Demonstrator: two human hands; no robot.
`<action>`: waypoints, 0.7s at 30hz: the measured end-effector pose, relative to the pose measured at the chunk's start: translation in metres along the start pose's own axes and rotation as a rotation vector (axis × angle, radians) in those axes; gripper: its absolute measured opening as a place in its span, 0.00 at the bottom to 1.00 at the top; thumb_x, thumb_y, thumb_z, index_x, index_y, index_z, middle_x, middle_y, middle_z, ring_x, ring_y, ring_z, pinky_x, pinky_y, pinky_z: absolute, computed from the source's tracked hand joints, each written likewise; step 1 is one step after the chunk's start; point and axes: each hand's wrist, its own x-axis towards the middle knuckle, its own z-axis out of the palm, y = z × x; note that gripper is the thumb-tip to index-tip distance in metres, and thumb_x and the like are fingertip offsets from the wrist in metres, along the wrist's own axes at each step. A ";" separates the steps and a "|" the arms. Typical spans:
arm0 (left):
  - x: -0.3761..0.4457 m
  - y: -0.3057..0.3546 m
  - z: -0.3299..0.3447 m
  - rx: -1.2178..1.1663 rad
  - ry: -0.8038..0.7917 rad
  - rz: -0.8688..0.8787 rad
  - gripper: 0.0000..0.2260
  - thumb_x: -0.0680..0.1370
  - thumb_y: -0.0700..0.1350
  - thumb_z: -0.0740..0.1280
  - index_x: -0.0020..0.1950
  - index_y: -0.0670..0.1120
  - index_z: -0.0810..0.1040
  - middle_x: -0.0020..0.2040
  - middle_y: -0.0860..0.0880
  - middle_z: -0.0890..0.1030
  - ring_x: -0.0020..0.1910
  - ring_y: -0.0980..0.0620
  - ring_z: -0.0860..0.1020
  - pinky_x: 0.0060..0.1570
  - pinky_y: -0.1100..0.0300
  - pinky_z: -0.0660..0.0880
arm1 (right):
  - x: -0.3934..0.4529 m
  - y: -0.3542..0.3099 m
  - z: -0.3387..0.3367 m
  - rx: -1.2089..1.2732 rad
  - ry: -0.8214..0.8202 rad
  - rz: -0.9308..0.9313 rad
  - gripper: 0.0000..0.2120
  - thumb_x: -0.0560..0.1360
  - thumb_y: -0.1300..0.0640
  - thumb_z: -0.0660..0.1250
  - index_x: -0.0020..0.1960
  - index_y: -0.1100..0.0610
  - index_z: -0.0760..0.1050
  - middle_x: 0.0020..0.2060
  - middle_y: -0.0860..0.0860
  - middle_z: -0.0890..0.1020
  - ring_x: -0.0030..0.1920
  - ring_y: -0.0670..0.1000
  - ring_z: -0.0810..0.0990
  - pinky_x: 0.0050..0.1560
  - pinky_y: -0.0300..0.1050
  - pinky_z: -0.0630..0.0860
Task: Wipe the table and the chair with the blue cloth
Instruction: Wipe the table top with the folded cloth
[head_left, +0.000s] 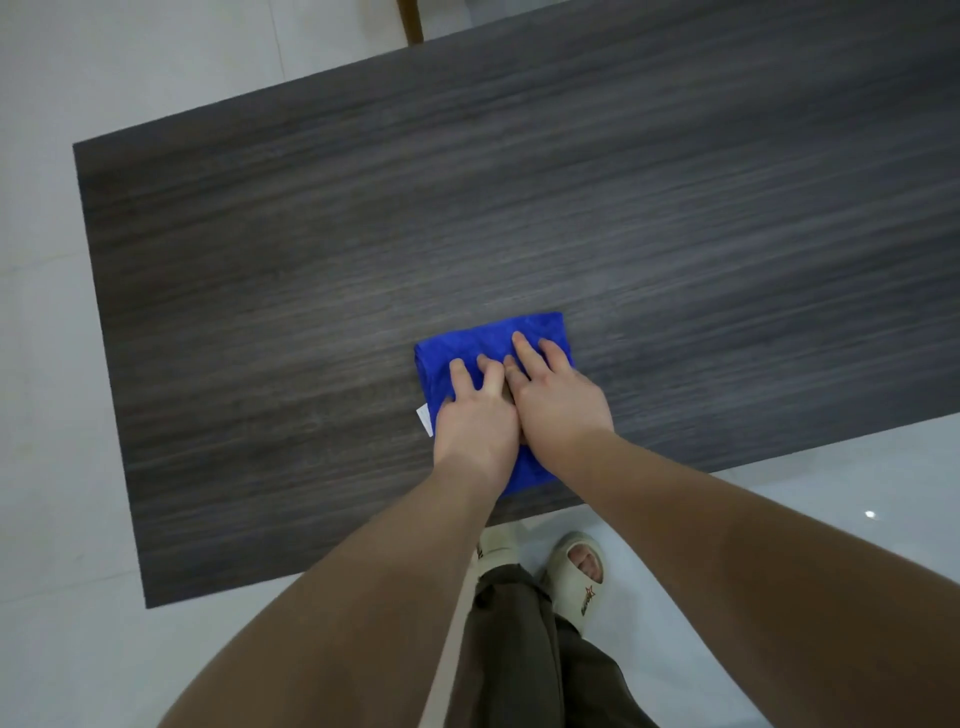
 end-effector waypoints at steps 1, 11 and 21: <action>0.000 -0.002 -0.001 -0.006 0.005 0.011 0.29 0.83 0.41 0.58 0.80 0.42 0.48 0.79 0.42 0.48 0.77 0.33 0.49 0.54 0.52 0.75 | 0.001 -0.001 0.000 0.005 -0.002 0.009 0.31 0.82 0.53 0.59 0.80 0.54 0.49 0.79 0.49 0.42 0.78 0.54 0.45 0.73 0.50 0.60; 0.004 -0.012 -0.001 -0.070 0.007 0.077 0.27 0.84 0.40 0.54 0.80 0.41 0.46 0.79 0.42 0.48 0.77 0.33 0.47 0.58 0.50 0.74 | 0.007 -0.007 -0.003 -0.032 -0.055 0.030 0.32 0.82 0.51 0.59 0.80 0.52 0.46 0.79 0.48 0.41 0.78 0.55 0.44 0.73 0.49 0.59; 0.004 -0.026 0.013 -0.018 0.138 0.045 0.32 0.63 0.53 0.82 0.64 0.43 0.81 0.62 0.45 0.79 0.61 0.37 0.77 0.24 0.55 0.76 | 0.004 -0.003 -0.010 -0.035 -0.096 -0.009 0.40 0.77 0.44 0.64 0.80 0.53 0.47 0.79 0.49 0.41 0.78 0.56 0.44 0.73 0.50 0.58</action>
